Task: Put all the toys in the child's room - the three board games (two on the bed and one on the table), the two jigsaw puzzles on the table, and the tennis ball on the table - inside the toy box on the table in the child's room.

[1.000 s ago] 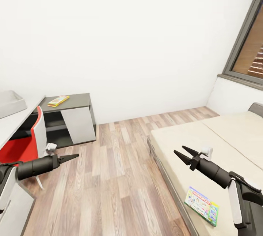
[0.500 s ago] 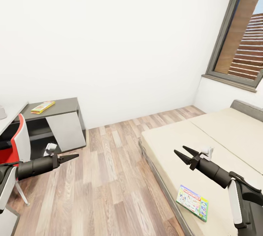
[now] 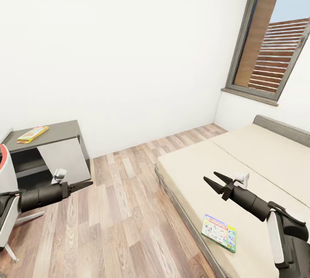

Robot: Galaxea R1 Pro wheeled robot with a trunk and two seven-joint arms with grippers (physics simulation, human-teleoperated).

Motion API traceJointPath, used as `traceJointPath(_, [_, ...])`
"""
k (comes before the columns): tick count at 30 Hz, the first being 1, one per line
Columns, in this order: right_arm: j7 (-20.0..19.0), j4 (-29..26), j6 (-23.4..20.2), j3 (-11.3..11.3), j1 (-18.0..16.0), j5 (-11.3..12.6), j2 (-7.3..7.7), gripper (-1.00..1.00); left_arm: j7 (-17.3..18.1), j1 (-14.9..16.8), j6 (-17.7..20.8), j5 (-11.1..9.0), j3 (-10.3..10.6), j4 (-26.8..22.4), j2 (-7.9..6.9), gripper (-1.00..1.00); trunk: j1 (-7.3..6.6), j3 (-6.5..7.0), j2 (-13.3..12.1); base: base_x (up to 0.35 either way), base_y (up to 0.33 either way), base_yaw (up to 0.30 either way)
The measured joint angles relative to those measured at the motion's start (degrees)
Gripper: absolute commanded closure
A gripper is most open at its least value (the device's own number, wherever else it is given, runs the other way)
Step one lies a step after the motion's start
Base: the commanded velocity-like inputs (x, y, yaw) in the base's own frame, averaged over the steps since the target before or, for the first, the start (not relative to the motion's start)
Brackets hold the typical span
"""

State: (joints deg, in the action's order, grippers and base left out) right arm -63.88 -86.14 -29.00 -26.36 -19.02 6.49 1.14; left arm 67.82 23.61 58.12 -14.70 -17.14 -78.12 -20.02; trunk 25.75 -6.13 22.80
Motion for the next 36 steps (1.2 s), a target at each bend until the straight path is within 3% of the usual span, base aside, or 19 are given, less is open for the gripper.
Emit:
traceJointPath(9, [1.53, 0.07, 0.02, 1.23, 0.01, 0.08, 0.0, -1.0, 0.0, 0.0, 0.0, 0.0, 0.0, 0.01, 0.0, -1.0, 0.0, 0.62, 0.0, 0.0, 0.002, -0.211])
traceJointPath(36, [1.95, 0.7, 0.03, 1.34, -0.01, 0.1, 0.01, -1.0, 0.0, 0.0, 0.01, 0.0, -0.04, -0.01, 0.0, -1.0, 0.0, 2.48, -0.01, 0.0, 0.025, -0.211])
